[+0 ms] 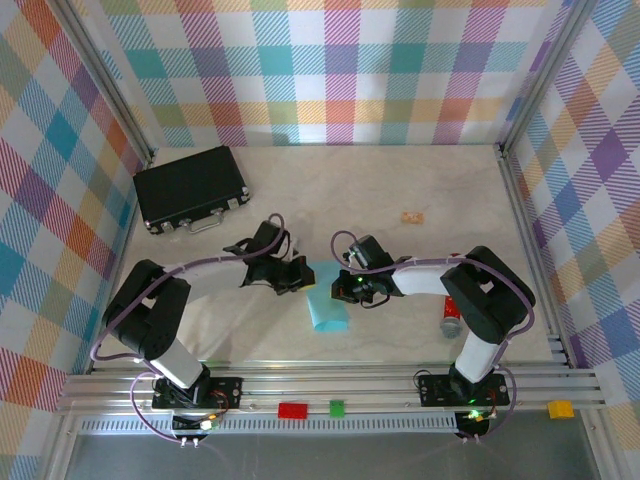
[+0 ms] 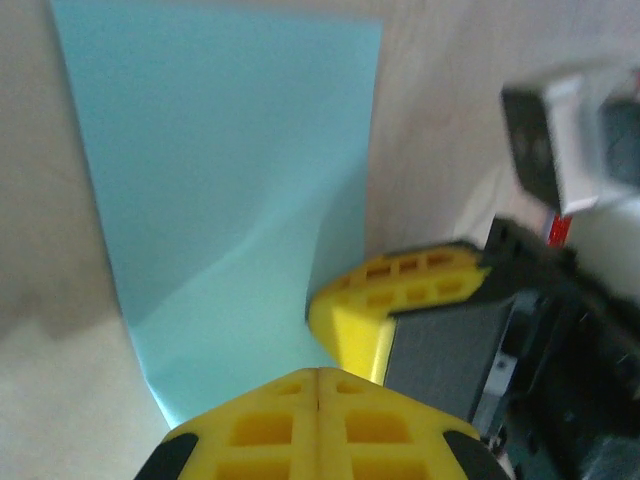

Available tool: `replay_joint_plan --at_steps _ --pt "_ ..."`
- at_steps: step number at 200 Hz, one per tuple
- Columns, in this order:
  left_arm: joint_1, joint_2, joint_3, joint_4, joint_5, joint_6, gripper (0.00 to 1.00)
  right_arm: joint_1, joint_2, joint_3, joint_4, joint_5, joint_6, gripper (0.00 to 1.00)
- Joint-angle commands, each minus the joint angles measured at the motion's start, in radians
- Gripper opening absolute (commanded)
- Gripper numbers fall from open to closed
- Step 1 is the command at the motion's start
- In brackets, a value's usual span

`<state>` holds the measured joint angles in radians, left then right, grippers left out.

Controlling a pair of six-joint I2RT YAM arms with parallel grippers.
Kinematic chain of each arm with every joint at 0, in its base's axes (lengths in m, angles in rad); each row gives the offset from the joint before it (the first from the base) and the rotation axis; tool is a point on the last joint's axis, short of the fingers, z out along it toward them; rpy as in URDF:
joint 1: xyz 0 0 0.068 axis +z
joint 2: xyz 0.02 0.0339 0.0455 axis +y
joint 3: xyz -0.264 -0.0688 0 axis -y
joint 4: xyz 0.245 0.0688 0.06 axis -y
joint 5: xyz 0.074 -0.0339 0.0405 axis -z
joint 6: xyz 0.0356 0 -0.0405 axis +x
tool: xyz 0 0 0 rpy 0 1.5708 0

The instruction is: Fold a paper plane with a square sheet of paper (pick it up from the middle)

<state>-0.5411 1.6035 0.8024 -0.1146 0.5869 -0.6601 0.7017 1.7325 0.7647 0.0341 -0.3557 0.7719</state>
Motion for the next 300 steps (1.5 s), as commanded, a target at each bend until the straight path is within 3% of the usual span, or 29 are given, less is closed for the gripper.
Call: replay_joint_plan --at_steps 1,28,93,191,244,300 --pt "-0.008 0.028 -0.027 0.077 0.077 -0.02 0.01 0.009 0.056 -0.069 -0.202 0.11 0.009 0.0" --pt "-0.01 0.077 -0.039 0.063 0.077 0.011 0.01 0.009 0.056 -0.074 -0.203 0.112 0.007 0.0" --pt "-0.008 0.124 -0.102 -0.079 -0.08 0.169 0.01 0.01 0.045 -0.092 -0.193 0.123 0.017 0.0" --pt "-0.032 -0.062 -0.126 0.1 0.027 -0.051 0.03 0.013 0.055 -0.098 -0.178 0.124 0.024 0.0" --pt "-0.042 0.04 -0.19 0.164 0.05 -0.04 0.03 0.013 0.06 -0.097 -0.178 0.123 0.024 0.0" --pt "-0.042 -0.002 -0.229 -0.027 -0.099 0.09 0.02 0.015 0.065 -0.097 -0.179 0.125 0.025 0.0"
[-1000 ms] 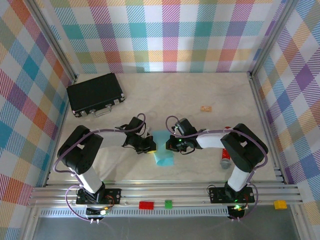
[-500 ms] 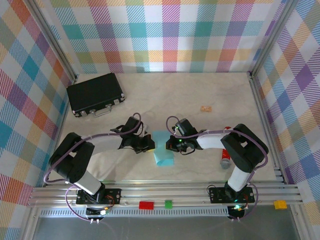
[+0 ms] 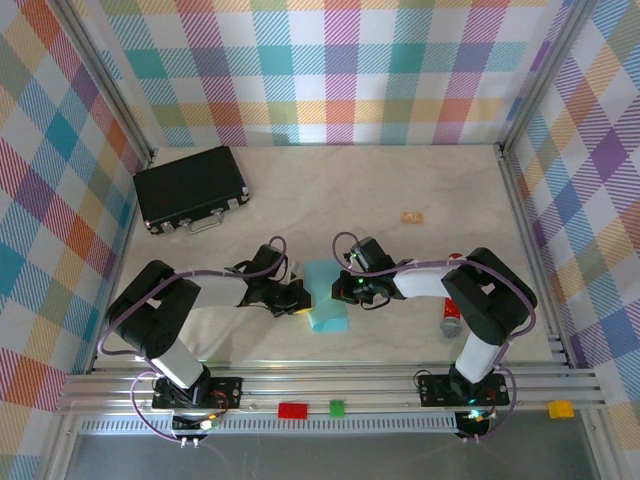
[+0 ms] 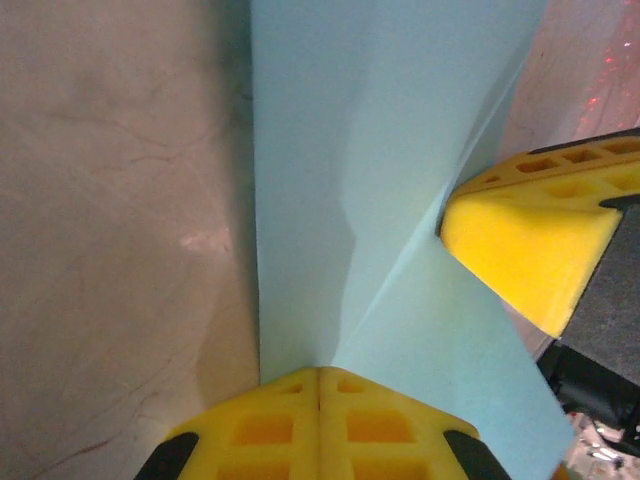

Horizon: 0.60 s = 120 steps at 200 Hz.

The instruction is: Fold a paper plane with a square sheet of paper (pick it up from the middle)

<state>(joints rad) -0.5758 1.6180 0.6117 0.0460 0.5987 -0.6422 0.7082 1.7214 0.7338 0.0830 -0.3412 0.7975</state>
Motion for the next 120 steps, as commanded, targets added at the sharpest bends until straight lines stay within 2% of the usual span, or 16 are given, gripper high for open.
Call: replay_joint_plan --at_steps 1,68,120 --pt "-0.007 -0.018 -0.038 -0.189 -0.112 0.073 0.02 0.008 0.076 -0.066 -0.228 0.111 0.0 0.0" --pt "-0.039 -0.157 0.061 -0.211 -0.061 -0.013 0.03 0.008 0.074 -0.066 -0.237 0.116 -0.001 0.0" --pt "-0.069 -0.089 0.028 -0.04 -0.001 -0.112 0.03 0.008 0.078 -0.065 -0.235 0.117 0.002 0.0"
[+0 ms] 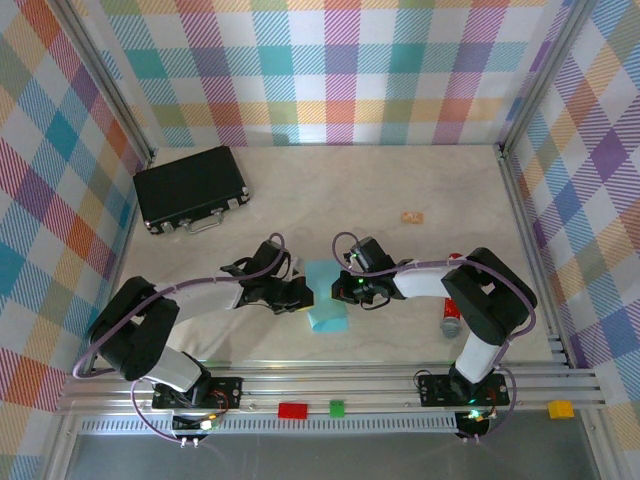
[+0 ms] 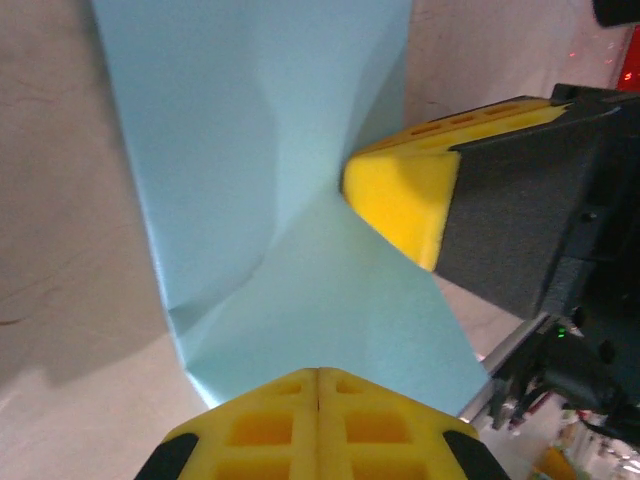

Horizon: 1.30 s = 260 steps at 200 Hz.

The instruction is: Fold a paper plane with a square sheet of paper (pick it up from the middle)

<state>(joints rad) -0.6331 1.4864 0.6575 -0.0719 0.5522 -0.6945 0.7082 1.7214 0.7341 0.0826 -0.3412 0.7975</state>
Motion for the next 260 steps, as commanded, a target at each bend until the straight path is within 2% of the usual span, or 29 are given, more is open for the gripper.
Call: replay_joint_plan --at_steps 1,47,97,144,183,228,260 --pt "-0.012 0.045 -0.019 0.079 0.047 -0.059 0.03 0.009 0.078 -0.066 -0.235 0.118 0.001 0.0" --pt "-0.017 0.103 -0.049 0.014 -0.001 0.023 0.02 0.009 0.081 -0.067 -0.23 0.117 0.003 0.0" --pt "-0.017 0.067 -0.08 -0.132 -0.09 0.128 0.03 0.008 0.076 -0.074 -0.234 0.122 0.005 0.0" --pt "-0.023 -0.054 -0.012 -0.106 -0.029 0.014 0.02 0.008 0.068 -0.084 -0.234 0.126 0.006 0.0" --pt "-0.048 -0.012 -0.003 0.036 0.021 -0.082 0.02 0.008 0.068 -0.083 -0.23 0.125 0.009 0.0" --pt "-0.077 0.078 -0.045 0.065 0.005 -0.061 0.02 0.008 0.073 -0.083 -0.229 0.123 0.009 0.0" --pt "-0.077 0.081 -0.134 0.047 -0.009 -0.017 0.02 0.01 0.071 -0.089 -0.228 0.127 0.011 0.0"
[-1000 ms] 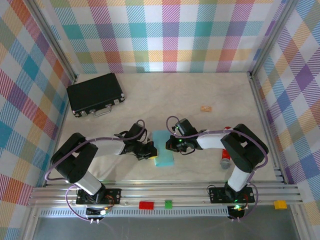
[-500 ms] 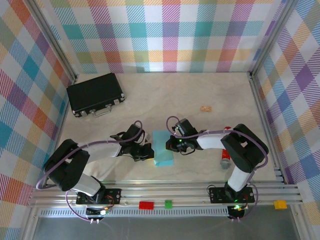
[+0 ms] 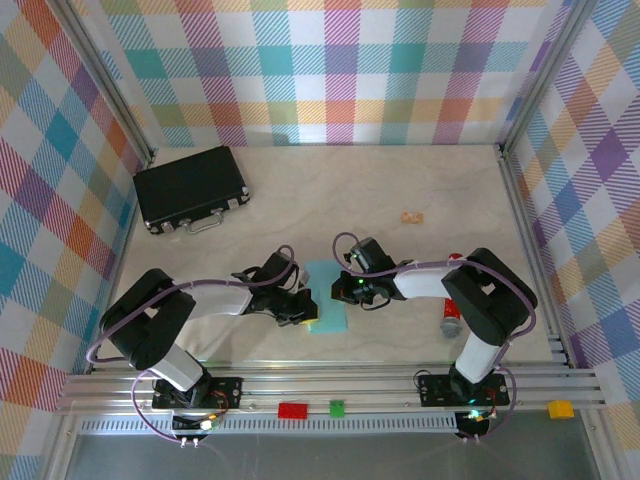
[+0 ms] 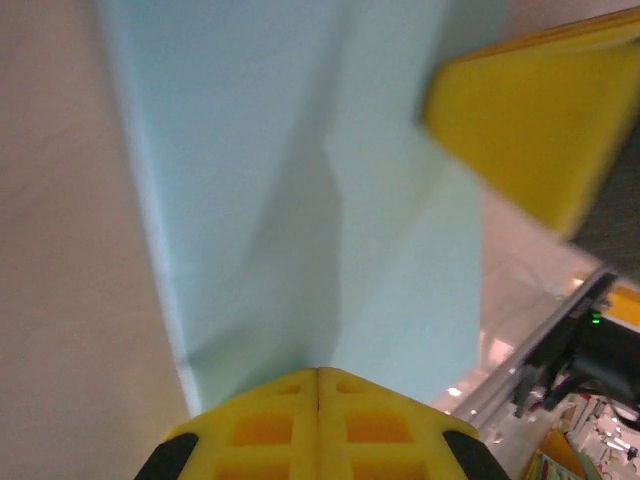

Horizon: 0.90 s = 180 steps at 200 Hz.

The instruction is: Fold a paper plane with a square sheet of paper (pick it up from the middle)

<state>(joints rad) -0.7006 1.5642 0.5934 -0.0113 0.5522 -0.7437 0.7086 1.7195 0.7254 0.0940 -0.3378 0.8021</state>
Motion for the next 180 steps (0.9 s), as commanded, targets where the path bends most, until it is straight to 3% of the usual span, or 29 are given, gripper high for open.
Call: replay_joint_plan --at_steps 1,64,108,180 --pt "-0.009 0.002 -0.074 -0.014 -0.009 0.034 0.02 0.009 0.073 -0.081 -0.239 0.124 0.007 0.0" --pt "-0.02 -0.148 -0.124 -0.108 -0.021 0.085 0.02 0.009 0.077 -0.079 -0.238 0.123 0.007 0.0" --pt "-0.02 -0.24 -0.072 -0.083 -0.026 0.025 0.03 0.009 0.07 -0.083 -0.242 0.126 0.007 0.0" --pt "-0.028 -0.032 -0.018 0.091 0.026 -0.016 0.03 0.009 0.081 -0.072 -0.244 0.123 0.006 0.0"
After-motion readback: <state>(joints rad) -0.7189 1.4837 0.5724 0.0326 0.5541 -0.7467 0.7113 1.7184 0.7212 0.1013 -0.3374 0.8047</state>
